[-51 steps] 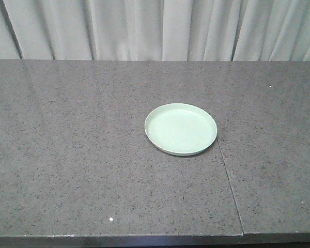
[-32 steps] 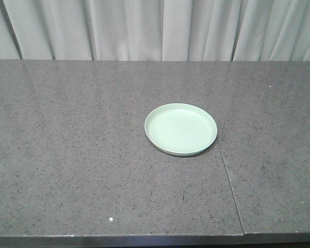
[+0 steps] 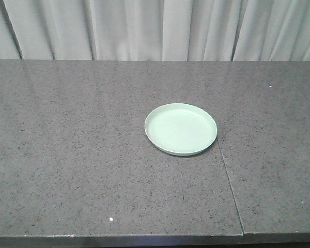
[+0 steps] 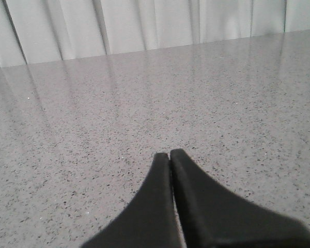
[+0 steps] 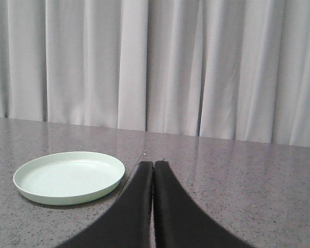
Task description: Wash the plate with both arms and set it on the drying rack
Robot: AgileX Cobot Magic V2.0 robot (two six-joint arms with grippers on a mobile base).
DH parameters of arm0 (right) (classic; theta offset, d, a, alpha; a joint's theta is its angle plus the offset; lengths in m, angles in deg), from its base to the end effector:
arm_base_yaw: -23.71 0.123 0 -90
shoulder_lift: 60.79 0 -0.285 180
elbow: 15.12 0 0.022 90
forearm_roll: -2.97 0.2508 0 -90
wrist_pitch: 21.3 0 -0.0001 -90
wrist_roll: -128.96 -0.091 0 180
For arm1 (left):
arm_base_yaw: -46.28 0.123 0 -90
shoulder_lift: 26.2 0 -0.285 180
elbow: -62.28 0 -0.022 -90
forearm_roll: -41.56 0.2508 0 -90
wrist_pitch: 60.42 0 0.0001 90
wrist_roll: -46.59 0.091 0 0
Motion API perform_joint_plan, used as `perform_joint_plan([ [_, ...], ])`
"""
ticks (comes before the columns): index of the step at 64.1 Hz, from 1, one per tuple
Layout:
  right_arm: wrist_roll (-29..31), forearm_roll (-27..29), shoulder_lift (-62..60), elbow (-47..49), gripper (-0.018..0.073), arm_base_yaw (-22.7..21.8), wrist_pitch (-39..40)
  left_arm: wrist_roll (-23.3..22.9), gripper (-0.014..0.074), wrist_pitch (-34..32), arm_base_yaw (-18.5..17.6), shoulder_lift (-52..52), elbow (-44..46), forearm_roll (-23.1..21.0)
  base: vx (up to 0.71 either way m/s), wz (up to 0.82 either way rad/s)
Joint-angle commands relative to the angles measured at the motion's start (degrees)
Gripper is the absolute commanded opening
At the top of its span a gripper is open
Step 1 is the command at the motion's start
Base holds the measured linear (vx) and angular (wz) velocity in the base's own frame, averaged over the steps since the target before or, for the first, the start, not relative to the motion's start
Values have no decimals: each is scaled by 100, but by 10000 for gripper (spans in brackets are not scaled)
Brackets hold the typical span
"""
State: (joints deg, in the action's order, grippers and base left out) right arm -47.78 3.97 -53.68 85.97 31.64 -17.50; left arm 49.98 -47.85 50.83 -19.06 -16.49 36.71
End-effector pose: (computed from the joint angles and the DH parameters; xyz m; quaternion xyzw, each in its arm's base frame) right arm 0.0555 0.0076 0.2098 -0.0580 0.6550 0.0369 0.7525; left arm 0.0557 0.0027 0.1848 -0.0329 0.7565 0.0113 0.6531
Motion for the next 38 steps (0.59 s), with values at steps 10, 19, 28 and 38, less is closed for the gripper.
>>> perform_joint_plan([
  [10, 2, -50, -23, -12, -4, -17, 418, -49, -6, -401, -2, -81, 148, -19, 0, 0],
  [19, 2, -50, -23, -6, -4, -17, 424, -49, -6, -401, -2, -81, 148, -19, 0, 0],
  [28, -231, 113, -23, -6, -4, -11, 446, -49, -6, -401, -2, -81, 148, -19, 0, 0],
  [38, -539, 584, -23, 145, -3, -16, 441, -49, -6, -401, -2, -81, 148, -19, 0, 0],
])
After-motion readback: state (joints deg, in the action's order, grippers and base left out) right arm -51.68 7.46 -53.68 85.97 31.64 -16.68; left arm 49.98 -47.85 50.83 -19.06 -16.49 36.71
